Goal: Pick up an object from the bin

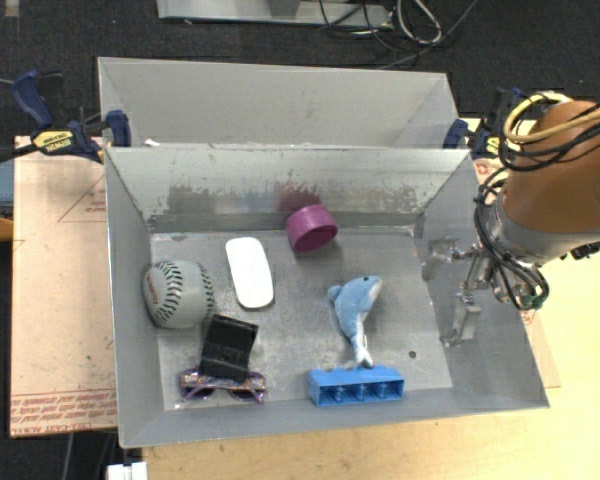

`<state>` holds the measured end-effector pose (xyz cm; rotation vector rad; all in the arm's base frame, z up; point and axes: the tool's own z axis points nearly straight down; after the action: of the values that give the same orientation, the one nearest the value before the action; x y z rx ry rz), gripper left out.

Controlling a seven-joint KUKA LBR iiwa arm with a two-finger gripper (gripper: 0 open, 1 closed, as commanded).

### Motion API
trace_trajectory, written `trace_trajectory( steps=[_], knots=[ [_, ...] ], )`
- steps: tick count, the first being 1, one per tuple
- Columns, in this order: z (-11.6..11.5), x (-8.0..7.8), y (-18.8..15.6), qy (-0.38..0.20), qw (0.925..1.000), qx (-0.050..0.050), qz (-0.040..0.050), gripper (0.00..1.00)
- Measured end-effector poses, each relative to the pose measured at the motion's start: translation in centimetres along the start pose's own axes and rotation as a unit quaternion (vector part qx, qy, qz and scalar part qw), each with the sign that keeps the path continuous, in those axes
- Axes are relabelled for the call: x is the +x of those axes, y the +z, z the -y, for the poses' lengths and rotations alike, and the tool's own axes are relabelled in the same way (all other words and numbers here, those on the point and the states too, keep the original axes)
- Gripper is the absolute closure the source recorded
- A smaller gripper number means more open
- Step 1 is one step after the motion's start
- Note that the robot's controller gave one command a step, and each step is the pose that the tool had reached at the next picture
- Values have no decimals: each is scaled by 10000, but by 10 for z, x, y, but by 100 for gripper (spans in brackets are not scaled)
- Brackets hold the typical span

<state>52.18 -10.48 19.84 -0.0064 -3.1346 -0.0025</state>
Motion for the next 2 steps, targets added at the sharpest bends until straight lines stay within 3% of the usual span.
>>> trace_trajectory(
  steps=[1,2],
  knots=[
    [-1,-2,-4,-23,10000,6,39,0],
    [-79,37,119,-1030,9946,11,87,0]
  ],
)
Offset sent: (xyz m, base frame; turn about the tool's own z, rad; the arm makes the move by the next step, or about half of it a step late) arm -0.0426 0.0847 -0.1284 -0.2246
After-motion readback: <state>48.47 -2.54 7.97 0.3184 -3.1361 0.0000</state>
